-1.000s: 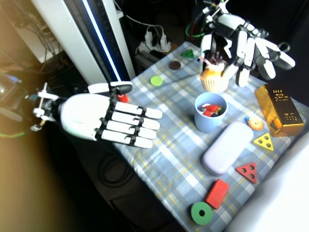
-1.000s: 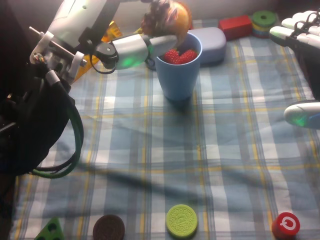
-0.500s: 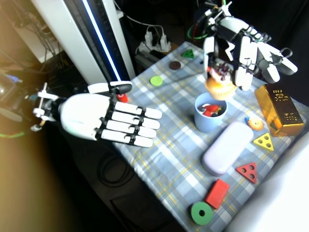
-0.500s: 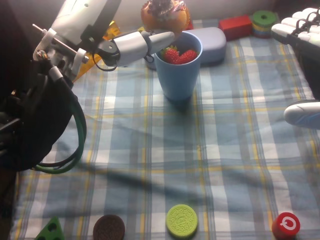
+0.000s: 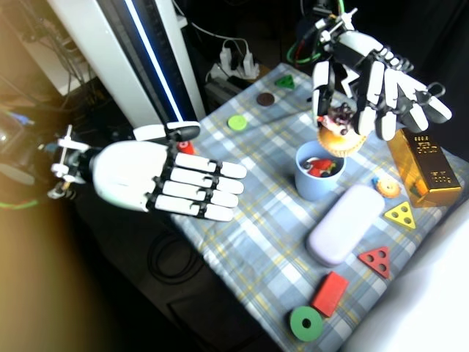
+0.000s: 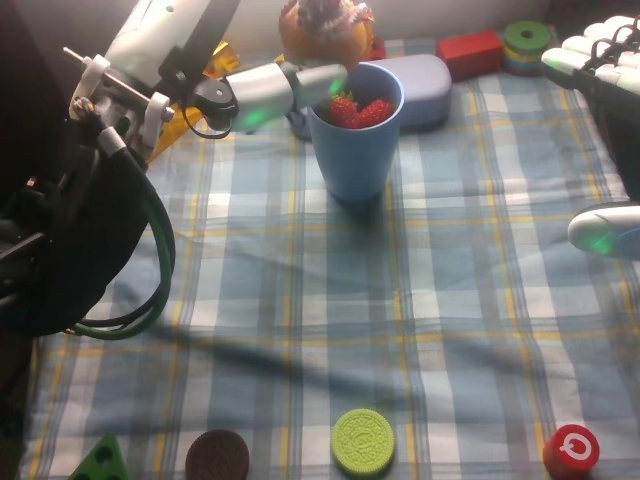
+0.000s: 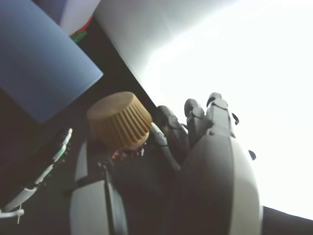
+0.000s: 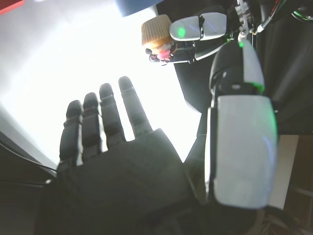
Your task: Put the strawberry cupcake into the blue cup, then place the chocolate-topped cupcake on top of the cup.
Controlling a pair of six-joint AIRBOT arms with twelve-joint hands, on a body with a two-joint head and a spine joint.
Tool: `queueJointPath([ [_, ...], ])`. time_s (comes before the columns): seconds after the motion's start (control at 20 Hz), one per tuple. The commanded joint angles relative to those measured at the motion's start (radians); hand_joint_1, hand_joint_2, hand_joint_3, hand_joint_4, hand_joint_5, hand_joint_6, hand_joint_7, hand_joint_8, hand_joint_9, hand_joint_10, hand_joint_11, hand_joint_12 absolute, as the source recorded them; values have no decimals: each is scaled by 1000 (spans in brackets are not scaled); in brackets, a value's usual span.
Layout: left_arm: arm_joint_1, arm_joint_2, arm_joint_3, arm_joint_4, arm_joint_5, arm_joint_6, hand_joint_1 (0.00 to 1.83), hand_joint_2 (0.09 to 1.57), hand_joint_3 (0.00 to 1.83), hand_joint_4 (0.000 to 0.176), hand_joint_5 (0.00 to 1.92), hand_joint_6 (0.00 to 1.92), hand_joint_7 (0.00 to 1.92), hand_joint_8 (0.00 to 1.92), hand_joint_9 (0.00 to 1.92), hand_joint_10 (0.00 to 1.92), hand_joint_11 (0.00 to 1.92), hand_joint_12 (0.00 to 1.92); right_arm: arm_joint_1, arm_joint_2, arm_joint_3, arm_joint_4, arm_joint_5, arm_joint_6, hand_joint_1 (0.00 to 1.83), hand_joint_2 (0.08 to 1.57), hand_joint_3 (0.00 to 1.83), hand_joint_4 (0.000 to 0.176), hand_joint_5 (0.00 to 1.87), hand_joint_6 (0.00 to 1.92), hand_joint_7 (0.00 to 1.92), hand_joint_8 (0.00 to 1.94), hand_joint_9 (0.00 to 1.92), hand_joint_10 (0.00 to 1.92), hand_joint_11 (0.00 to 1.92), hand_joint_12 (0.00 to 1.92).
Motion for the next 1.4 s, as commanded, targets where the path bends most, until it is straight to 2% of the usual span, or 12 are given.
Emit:
queueJointPath([
  [0.0, -8, -7, 4, 34, -106, -9, 1139, 1028, 0, 70, 872, 9, 700, 2, 276, 2, 0, 0, 3, 0, 5, 11, 124, 10, 0, 966, 1, 0, 72, 3, 94, 5, 3, 0, 35, 16],
  [0.2, -18, -11, 4, 45, -95, -9, 985, 1032, 1, 57, 857, 1, 742, 16, 293, 5, 0, 0, 2, -2, 5, 11, 124, 11, 0, 989, 5, 0, 87, 4, 102, 3, 3, 0, 33, 17],
  [0.3, -24, -18, 4, 60, -83, -9, 904, 1033, 3, 107, 863, 2, 418, 0, 208, 0, 0, 0, 2, -2, 5, 11, 124, 11, 0, 990, 4, 0, 82, 1, 106, 3, 0, 0, 27, 15],
  [0.5, -27, -23, 4, 66, -75, -9, 925, 1021, 0, 92, 881, 6, 395, 13, 192, 9, 0, 0, 1, -5, 7, 11, 124, 14, 0, 991, 1, 0, 63, 0, 85, 0, 0, 0, 25, 11],
  [0.6, -29, -21, 4, 69, -74, -9, 882, 1053, 3, 111, 862, 0, 478, 12, 215, 5, 0, 0, -1, -7, 9, 11, 124, 17, 0, 997, 2, 0, 67, 2, 74, 0, 0, 0, 31, 14],
  [0.65, -30, -21, 4, 69, -74, -9, 913, 1046, 0, 91, 877, 6, 497, 12, 228, 7, 0, 0, -1, -8, 9, 11, 124, 18, 0, 997, 2, 0, 65, 1, 68, 0, 0, 0, 27, 13],
  [0.85, -32, -15, 1, 71, -75, -9, 935, 1029, 0, 109, 870, 0, 651, 0, 273, 0, 0, 0, -3, -8, 11, 11, 124, 21, 0, 995, 0, 0, 81, 6, 91, 8, 32, 10, 51, 26],
  [0.9, -32, -12, -2, 72, -76, -9, 981, 1027, 0, 90, 853, 0, 676, 12, 280, 3, 0, 0, -3, -8, 11, 11, 124, 21, 0, 979, 0, 0, 67, 1, 81, 2, 6, 2, 17, 11],
  [0.95, -32, -6, -7, 73, -79, -9, 915, 1025, 0, 97, 818, 1, 678, 11, 281, 3, 0, 0, -3, -8, 12, 11, 124, 21, 0, 974, 0, 7, 57, 0, 56, 0, 0, 0, 4, 6],
  [1.05, -26, 16, -24, 73, -91, -8, 514, 1031, 7, 39, 575, 5, 568, 2, 248, 0, 0, 0, -3, -7, 15, 17, 124, 19, 0, 962, 0, 3, 57, 1, 67, 6, 0, 0, 0, 0],
  [1.2, 0, 71, -67, 69, -126, -9, 61, 993, 0, 65, 330, 0, 319, 0, 156, 0, 0, 0, -2, -2, 15, 30, 126, 15, 0, 962, 0, 38, 33, 0, 16, 0, 0, 0, 0, 0],
  [1.35, 62, 143, -127, 71, -144, -7, 0, 872, 0, 74, 166, 0, 158, 0, 19, 0, 0, 0, -2, 13, -5, 49, 150, -16, 0, 990, 8, 38, 2, 0, 0, 0, 0, 0, 0, 0],
])
